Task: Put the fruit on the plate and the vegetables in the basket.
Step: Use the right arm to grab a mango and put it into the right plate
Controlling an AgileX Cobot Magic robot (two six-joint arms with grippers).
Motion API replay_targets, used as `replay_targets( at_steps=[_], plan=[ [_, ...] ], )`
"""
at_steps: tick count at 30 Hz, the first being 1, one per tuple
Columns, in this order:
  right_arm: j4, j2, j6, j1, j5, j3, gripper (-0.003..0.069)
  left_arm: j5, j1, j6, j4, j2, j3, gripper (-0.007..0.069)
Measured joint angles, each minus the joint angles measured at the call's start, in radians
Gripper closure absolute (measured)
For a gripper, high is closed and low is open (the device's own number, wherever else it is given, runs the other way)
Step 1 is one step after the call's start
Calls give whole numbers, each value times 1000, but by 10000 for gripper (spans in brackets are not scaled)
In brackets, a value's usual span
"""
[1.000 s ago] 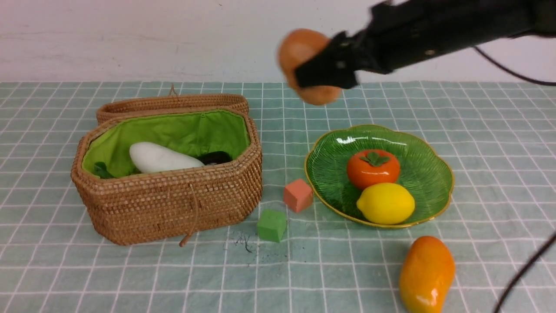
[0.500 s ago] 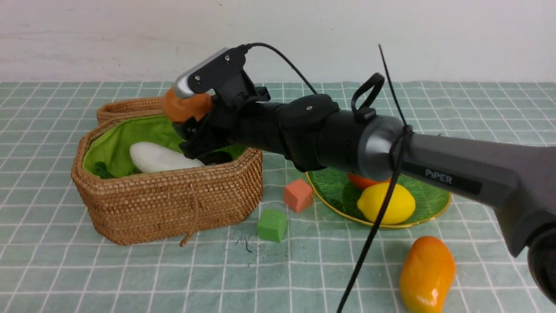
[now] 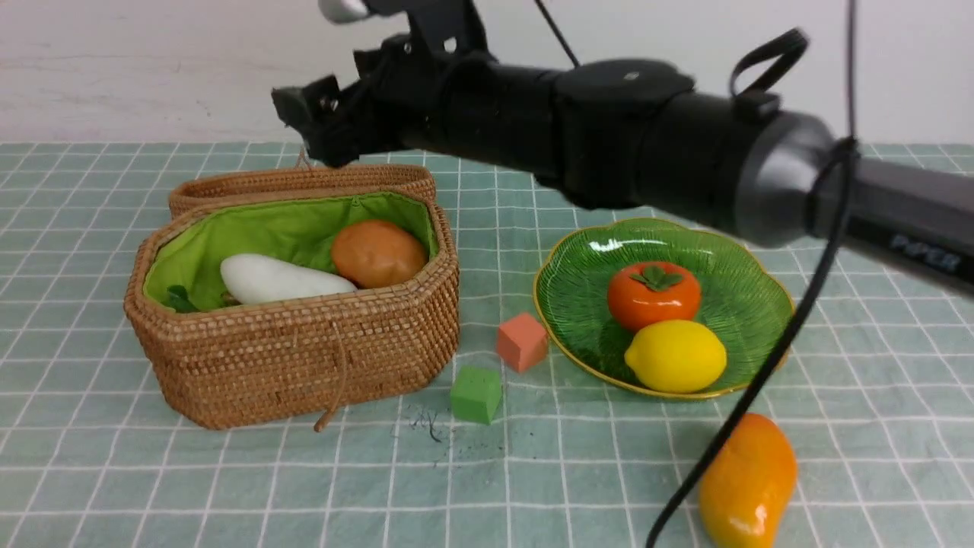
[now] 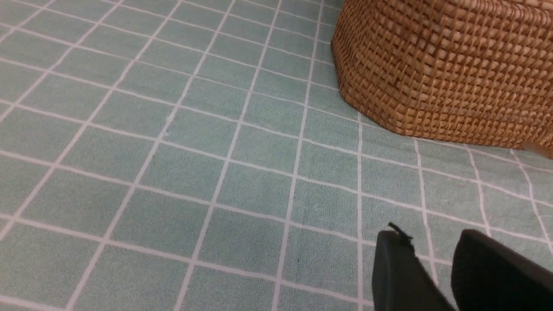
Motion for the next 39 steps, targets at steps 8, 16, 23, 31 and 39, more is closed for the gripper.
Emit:
replay_targets(
  at_steps=[8, 16, 23, 31, 39],
  plan=[
    [-546, -118, 491, -123, 691, -5, 79, 0, 0, 0, 0, 0, 0, 423],
    [-1167, -210, 1183, -262, 903, 177, 64, 0, 0, 0, 1, 0, 0, 414],
    [-1204, -405, 1754, -369, 821, 498, 65, 0, 0, 0, 1, 0, 0, 407],
    [-1310, -412, 2023, -340, 479, 829, 66, 0, 0, 0, 1, 0, 0, 404],
    [-1312, -325, 2050, -336, 80, 998, 69, 0, 0, 0, 2, 0, 0, 399]
  ],
)
